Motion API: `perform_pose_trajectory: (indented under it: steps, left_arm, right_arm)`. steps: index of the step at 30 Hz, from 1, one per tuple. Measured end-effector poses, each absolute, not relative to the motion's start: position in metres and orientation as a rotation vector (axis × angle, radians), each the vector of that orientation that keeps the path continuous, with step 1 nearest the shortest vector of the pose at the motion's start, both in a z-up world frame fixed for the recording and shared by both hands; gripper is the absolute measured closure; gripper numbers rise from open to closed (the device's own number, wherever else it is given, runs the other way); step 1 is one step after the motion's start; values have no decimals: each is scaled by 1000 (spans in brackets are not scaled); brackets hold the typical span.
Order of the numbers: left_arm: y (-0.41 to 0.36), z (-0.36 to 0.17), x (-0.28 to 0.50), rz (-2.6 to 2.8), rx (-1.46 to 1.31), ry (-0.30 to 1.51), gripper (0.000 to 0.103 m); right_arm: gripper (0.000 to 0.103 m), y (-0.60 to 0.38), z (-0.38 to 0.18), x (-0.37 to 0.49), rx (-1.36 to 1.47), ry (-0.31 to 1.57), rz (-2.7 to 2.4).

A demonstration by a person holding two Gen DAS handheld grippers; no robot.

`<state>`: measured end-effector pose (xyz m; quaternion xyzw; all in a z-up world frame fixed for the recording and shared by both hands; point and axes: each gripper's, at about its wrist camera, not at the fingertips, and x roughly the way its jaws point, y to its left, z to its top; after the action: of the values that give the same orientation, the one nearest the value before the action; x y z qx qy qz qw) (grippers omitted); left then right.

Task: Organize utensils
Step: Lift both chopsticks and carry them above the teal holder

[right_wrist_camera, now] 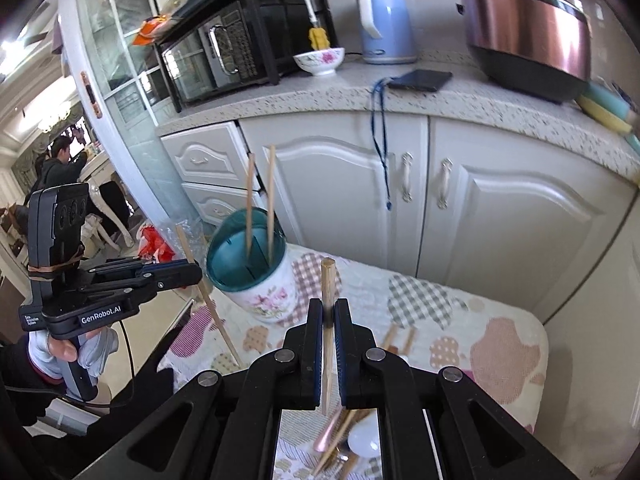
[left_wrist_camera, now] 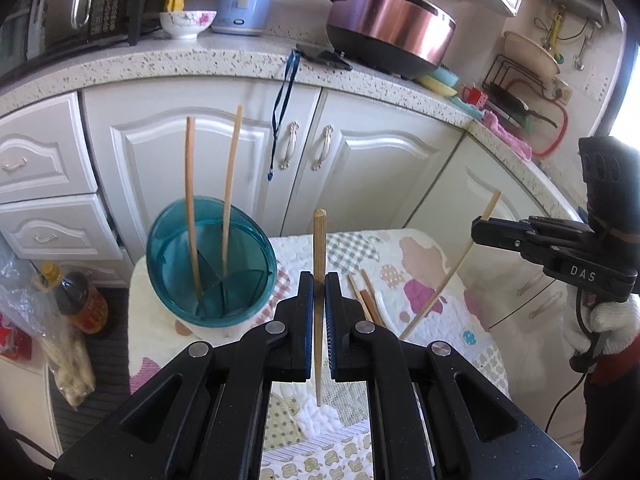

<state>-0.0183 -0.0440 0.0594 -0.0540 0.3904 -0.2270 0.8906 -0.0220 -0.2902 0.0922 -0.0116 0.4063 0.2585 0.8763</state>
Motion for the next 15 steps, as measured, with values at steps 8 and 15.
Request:
perform_pose_trajectory:
  steps: [8, 15]
  left_arm:
    - [-17, 101, -14, -470, -170, 748, 99]
    - [12, 145, -3, -404, -167, 647, 99]
  right_arm:
    - [98, -269, 125, -14, -31, 773, 578]
    - [98, -243, 159, 5, -38, 700, 619]
